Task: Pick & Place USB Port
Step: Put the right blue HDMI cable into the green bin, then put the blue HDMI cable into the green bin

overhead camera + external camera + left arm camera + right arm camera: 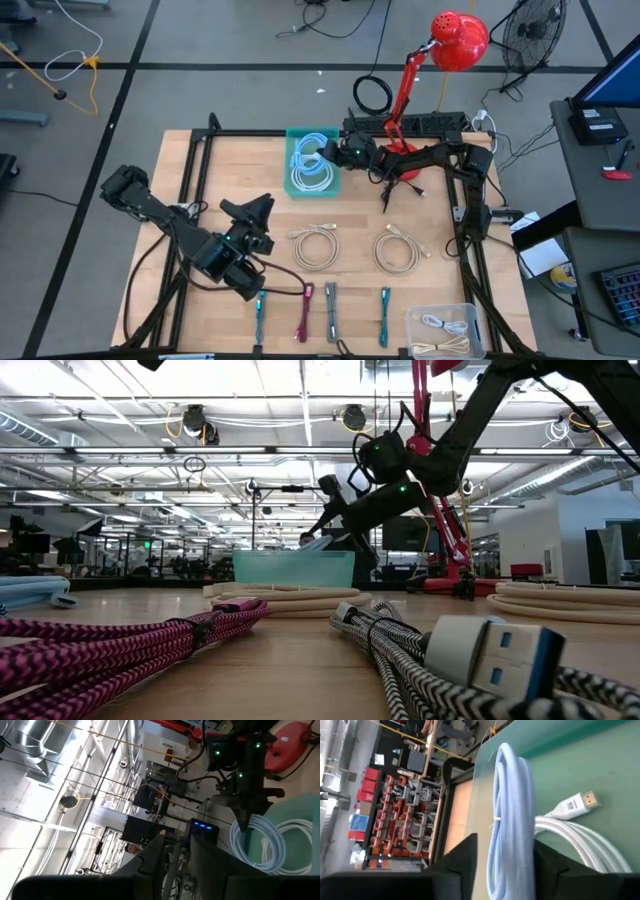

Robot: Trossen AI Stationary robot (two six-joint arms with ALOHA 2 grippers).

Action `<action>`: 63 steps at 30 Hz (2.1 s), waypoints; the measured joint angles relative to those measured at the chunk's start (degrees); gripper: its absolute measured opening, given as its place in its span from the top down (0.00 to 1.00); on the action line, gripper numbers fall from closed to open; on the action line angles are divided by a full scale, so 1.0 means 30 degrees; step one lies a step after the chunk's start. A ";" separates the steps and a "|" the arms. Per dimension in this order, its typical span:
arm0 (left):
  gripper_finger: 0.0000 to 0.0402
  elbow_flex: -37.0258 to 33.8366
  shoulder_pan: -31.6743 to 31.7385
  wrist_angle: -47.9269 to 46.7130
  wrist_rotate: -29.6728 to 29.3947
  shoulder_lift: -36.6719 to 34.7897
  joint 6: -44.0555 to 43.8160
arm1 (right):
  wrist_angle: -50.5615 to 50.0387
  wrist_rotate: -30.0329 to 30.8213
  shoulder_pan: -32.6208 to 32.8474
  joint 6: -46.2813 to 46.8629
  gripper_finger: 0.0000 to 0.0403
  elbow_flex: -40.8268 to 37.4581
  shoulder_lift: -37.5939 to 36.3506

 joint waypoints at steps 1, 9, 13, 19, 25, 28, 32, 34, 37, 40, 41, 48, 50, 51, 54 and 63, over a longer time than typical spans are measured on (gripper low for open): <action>0.76 0.0000 0.0000 0.0000 0.0000 0.0000 -0.0003 | -0.0165 -0.0096 0.0000 -0.0208 0.64 0.0000 -0.0115; 0.76 0.0000 0.0000 0.0022 0.0065 0.0000 -0.0141 | -0.1462 -0.0991 -0.0435 -0.1058 0.43 0.0021 -0.1570; 0.76 0.0000 -0.0022 0.0051 0.0223 0.0007 -0.0165 | -0.6681 -0.0971 -0.0876 -0.2009 0.37 0.0723 -0.3162; 0.76 0.0000 -0.0036 0.0036 0.0471 0.0007 -0.0376 | -1.0357 0.0617 -0.0925 -0.3356 0.36 0.1328 -0.5150; 0.76 0.0000 -0.0035 0.0009 0.0491 0.0007 -0.0367 | -1.1236 0.0542 -0.0925 -0.3431 0.36 0.1326 -0.6364; 0.76 0.0000 -0.0051 -0.0006 0.0514 0.0007 -0.0379 | -1.1590 0.0223 -0.0925 -0.4023 0.36 0.1326 -0.6769; 0.76 0.0000 -0.0051 0.0000 0.0518 0.0007 -0.0559 | -1.1605 -0.1209 -0.0450 -0.5307 0.36 0.1319 -0.7124; 0.76 0.0000 0.0018 0.0015 0.0383 0.0007 -0.0953 | -1.1605 -0.2092 0.0185 -0.6129 0.36 0.1319 -0.7303; 0.76 0.0000 0.0022 0.0140 0.0113 -0.0202 -0.1311 | -1.0673 -0.2891 0.1561 -0.7794 0.36 0.1319 -0.7507; 0.76 0.0265 0.0017 0.0286 0.0226 -0.1110 -0.2073 | -0.8855 -0.4108 0.3435 -0.8964 0.36 0.1301 -0.7486; 0.76 0.0375 -0.0030 0.0344 0.0519 -0.1554 -0.2437 | -0.7931 -0.4705 0.4164 -0.9284 0.36 0.1297 -0.7506; 0.76 0.0444 -0.2112 0.0178 0.3490 -0.6159 -0.5921 | -0.4036 -0.5457 1.0365 -1.2201 0.36 0.1300 -0.7714; 0.76 0.0448 -0.3038 0.0160 0.4642 -0.7347 -0.7009 | -0.3839 -0.5027 1.2143 -1.3254 0.36 0.1282 -0.7990; 0.76 0.0452 -0.3462 0.0166 0.5342 -0.7837 -0.7506 | -0.3656 -0.4619 1.3027 -1.3815 0.36 0.1308 -0.8053; 0.76 0.0100 -0.4797 0.0291 0.6617 -0.8587 -0.8853 | -0.3883 -0.3053 1.5495 -1.5210 0.36 0.1310 -0.8105; 0.76 -0.3367 -0.6375 0.1617 0.8626 -0.7931 -1.1389 | -0.6329 0.5549 2.0289 -1.5058 0.36 0.0793 -0.8135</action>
